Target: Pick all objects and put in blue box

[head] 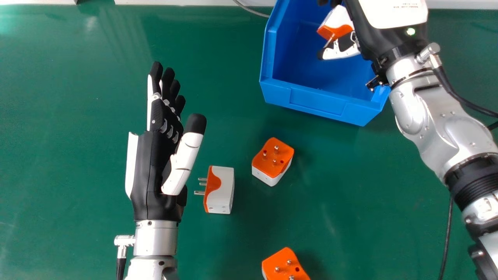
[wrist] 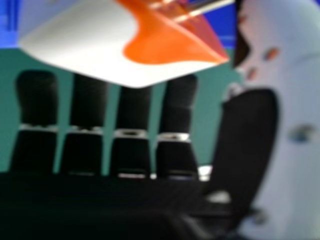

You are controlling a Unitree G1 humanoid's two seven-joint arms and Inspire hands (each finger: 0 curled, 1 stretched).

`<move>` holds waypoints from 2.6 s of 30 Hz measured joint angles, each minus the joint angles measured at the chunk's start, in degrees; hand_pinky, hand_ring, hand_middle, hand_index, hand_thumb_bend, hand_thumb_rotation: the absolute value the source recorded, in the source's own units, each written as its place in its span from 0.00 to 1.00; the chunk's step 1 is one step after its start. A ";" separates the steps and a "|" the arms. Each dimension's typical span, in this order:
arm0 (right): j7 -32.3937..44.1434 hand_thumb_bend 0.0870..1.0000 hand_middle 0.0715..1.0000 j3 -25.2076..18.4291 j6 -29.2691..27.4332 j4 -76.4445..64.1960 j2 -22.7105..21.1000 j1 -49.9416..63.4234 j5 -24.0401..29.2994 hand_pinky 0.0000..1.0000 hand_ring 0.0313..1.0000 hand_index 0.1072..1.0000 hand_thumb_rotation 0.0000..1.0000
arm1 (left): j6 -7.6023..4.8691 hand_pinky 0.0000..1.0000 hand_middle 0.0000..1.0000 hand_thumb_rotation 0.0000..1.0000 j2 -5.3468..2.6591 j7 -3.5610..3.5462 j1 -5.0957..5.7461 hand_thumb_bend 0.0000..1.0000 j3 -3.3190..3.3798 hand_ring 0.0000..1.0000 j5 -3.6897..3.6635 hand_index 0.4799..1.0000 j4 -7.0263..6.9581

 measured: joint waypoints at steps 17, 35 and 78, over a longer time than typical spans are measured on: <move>22.52 0.77 0.78 5.63 19.03 -15.97 -2.44 2.39 -6.50 0.68 0.73 0.77 0.31 | 0.00 1.00 1.00 0.66 0.00 0.00 -0.01 0.74 -0.04 1.00 -0.07 1.00 0.06; 18.89 0.97 0.97 3.95 17.16 -22.53 -3.66 5.89 -5.22 0.96 0.96 0.97 0.59 | 0.09 1.00 1.00 0.63 0.00 -0.39 -0.14 0.74 -0.59 1.00 -0.65 1.00 -0.18; 74.44 1.00 0.97 -1.32 31.40 -84.48 -5.01 41.96 -0.50 0.87 0.95 0.99 0.61 | 0.54 1.00 1.00 0.61 0.13 -1.37 3.32 0.72 -1.23 1.00 -1.39 1.00 -4.47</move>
